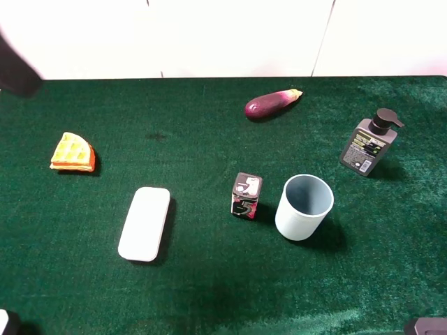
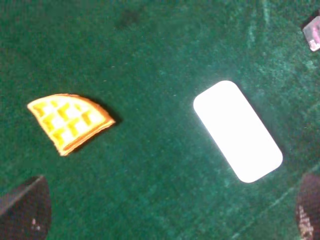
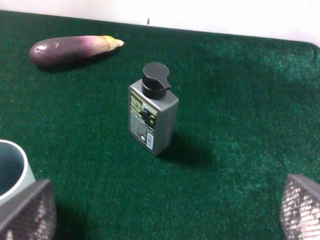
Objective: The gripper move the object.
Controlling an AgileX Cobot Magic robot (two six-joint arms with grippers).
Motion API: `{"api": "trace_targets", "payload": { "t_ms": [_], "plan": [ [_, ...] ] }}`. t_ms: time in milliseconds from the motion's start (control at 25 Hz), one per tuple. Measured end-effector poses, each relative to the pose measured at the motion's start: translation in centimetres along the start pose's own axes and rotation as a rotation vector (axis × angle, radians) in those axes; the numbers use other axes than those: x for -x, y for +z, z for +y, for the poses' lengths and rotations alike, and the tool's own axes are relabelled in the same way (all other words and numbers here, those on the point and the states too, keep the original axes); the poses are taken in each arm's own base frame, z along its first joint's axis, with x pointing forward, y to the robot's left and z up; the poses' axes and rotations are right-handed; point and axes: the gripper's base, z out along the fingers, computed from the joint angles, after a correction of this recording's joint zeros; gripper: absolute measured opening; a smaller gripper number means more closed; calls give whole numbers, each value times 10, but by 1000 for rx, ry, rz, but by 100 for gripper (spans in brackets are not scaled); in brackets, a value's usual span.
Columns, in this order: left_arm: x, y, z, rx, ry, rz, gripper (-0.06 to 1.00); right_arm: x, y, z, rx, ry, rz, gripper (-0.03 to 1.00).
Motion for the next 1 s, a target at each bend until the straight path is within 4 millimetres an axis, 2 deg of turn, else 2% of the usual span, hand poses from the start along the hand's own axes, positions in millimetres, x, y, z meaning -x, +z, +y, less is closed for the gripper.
{"api": "trace_targets", "payload": {
  "t_ms": [280, 560, 760, 1000],
  "plan": [
    [-64, -24, 6, 65, -131, -103, 99, 0, 0, 0, 0, 0, 0, 68],
    [-125, -26, 5, 167, -310, -175, 99, 0, 0, 0, 0, 0, 0, 68],
    [-158, -17, -3, 246, -417, -203, 99, 0, 0, 0, 0, 0, 0, 68],
    [-177, -7, -12, 303, -487, -284, 99, 0, 0, 0, 0, 0, 0, 68]
  ]
}}
